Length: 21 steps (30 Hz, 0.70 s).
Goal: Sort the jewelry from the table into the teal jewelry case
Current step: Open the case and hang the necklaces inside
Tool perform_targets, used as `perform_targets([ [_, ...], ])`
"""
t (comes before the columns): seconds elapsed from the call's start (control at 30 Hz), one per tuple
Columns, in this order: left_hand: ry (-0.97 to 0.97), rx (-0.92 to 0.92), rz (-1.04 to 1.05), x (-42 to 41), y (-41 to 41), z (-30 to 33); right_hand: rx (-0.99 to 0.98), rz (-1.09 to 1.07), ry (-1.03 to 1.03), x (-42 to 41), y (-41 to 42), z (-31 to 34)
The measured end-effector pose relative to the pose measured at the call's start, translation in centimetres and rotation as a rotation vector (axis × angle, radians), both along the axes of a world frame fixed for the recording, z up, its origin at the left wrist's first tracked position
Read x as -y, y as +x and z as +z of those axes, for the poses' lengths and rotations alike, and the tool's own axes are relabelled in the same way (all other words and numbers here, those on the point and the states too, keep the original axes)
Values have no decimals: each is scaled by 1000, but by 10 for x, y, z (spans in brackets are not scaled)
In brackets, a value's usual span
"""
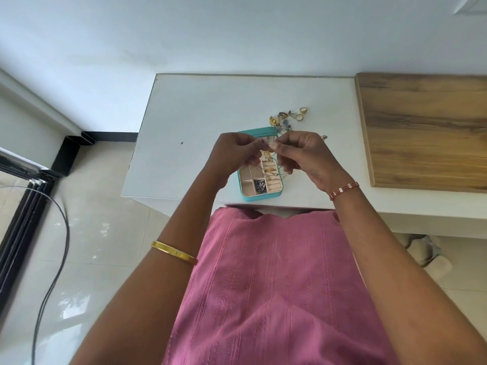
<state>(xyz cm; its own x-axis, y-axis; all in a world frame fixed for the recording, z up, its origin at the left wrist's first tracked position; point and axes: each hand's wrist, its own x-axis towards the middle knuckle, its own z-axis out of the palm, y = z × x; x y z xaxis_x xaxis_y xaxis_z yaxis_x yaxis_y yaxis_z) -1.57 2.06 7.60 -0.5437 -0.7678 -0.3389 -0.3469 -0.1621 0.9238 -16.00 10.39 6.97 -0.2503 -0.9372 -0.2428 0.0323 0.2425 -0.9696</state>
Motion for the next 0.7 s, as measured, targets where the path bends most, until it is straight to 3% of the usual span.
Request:
perform_targets([
  [0.13, -13, 4, -8, 3, 0, -3, -14, 33, 5, 6, 0, -2],
  [0.37, -19, -5, -32, 6, 2, -6, -220, 110, -13, 12, 0, -1],
  [0.43, 28, -41, -31, 5, 3, -7, -97, 65, -31, 12, 1, 1],
  [0.57, 326, -309, 79, 1, 5, -5, 372, -122, -50, 10, -2, 4],
  [0.7, 597, -579, 140, -5, 5, -3, 474, -123, -39, 5, -1, 4],
])
